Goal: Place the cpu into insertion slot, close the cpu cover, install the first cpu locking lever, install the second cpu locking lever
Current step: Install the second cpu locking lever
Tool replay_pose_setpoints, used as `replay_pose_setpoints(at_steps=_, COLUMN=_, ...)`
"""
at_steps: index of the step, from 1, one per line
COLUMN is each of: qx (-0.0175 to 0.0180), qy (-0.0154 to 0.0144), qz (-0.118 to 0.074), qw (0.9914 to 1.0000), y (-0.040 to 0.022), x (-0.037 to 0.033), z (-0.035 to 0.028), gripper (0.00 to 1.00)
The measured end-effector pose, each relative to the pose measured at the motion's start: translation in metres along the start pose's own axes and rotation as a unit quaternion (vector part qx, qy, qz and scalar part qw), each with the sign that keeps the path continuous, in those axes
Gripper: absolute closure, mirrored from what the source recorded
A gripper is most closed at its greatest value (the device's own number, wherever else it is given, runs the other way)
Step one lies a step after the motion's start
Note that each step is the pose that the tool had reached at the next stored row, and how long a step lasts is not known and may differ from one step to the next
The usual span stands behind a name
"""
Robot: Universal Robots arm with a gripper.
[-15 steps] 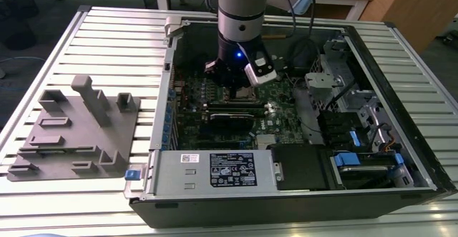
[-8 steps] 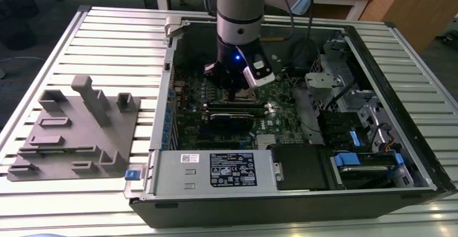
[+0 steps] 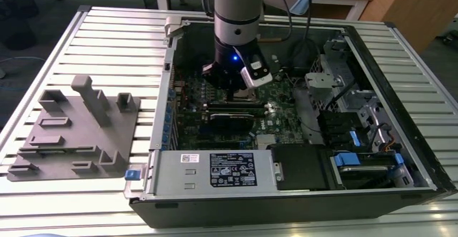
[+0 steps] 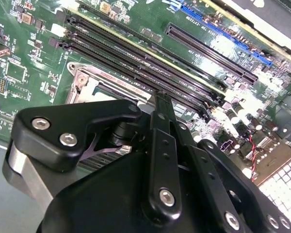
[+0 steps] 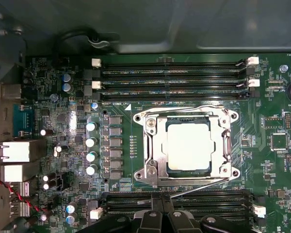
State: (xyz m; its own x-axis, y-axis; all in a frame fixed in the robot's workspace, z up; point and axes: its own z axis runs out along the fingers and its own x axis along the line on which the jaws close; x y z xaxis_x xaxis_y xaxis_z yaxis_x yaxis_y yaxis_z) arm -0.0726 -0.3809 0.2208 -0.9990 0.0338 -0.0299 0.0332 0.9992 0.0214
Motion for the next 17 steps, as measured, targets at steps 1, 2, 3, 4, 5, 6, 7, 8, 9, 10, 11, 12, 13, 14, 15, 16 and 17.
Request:
replay_pose_setpoints(at_steps=1, qx=0.0, qy=0.0, qz=0.0, qw=1.0, y=0.0, x=0.0, z=0.0, gripper=0.89)
replay_pose_setpoints(at_steps=2, qx=0.0, qy=0.0, qz=0.0, qw=1.0, y=0.0, x=0.0001, z=0.0, gripper=0.89)
replay_pose_setpoints(at_steps=3, qx=0.0, qy=-0.0001, qz=0.0, qw=1.0, y=0.0, x=0.0002, z=0.0, gripper=0.89)
replay_pose_setpoints(at_steps=4, qx=0.0, qy=-0.0002, qz=0.0, qw=1.0, y=0.0, x=0.0003, z=0.0, gripper=0.89)
replay_pose_setpoints(at_steps=5, qx=0.0, qy=-0.0002, qz=0.0, qw=1.0, y=0.0, x=0.0004, z=0.0003, gripper=0.89)
replay_pose_setpoints(at_steps=6, qx=0.0, qy=-0.0002, qz=0.0, qw=1.0, y=0.0, x=0.0004, z=0.0003, gripper=0.89)
replay_pose_setpoints(at_steps=7, qx=0.0, qy=-0.0002, qz=0.0, qw=1.0, y=0.0, x=0.0004, z=0.0003, gripper=0.89)
replay_pose_setpoints(at_steps=8, qx=0.0, qy=-0.0002, qz=0.0, qw=1.0, y=0.0, x=0.0004, z=0.0003, gripper=0.89)
replay_pose_setpoints(at_steps=9, qx=0.0, qy=-0.0002, qz=0.0, qw=1.0, y=0.0, x=0.0006, z=0.0004, gripper=0.89)
replay_pose_setpoints(at_steps=10, qx=-0.0001, qy=-0.0003, qz=0.0, qw=1.0, y=0.0, x=0.0012, z=0.0005, gripper=0.89)
replay_pose_setpoints(at_steps=11, qx=-0.0001, qy=-0.0005, qz=0.0, qw=1.0, y=-0.0001, x=0.0022, z=0.0006, gripper=0.89)
replay_pose_setpoints(at_steps=12, qx=-0.0001, qy=-0.0005, qz=0.0, qw=1.0, y=-0.0001, x=0.0032, z=0.0007, gripper=0.89)
replay_pose_setpoints(at_steps=13, qx=-0.0001, qy=-0.0006, qz=0.0, qw=1.0, y=-0.0001, x=0.0041, z=0.0008, gripper=0.89)
replay_pose_setpoints(at_steps=14, qx=0.0, qy=-0.0006, qz=0.0, qw=1.0, y=-0.0002, x=0.0052, z=0.0009, gripper=0.89)
replay_pose_setpoints(at_steps=15, qx=0.0, qy=-0.0008, qz=0.0, qw=1.0, y=-0.0003, x=0.0065, z=0.001, gripper=0.89)
replay_pose_setpoints(at_steps=16, qx=0.0, qy=-0.001, qz=0.0, qw=1.0, y=-0.0003, x=0.0076, z=0.0012, gripper=0.89)
replay_pose_setpoints(at_steps=17, qx=0.0, qy=-0.001, qz=0.0, qw=1.0, y=-0.0003, x=0.0081, z=0.0015, gripper=0.89)
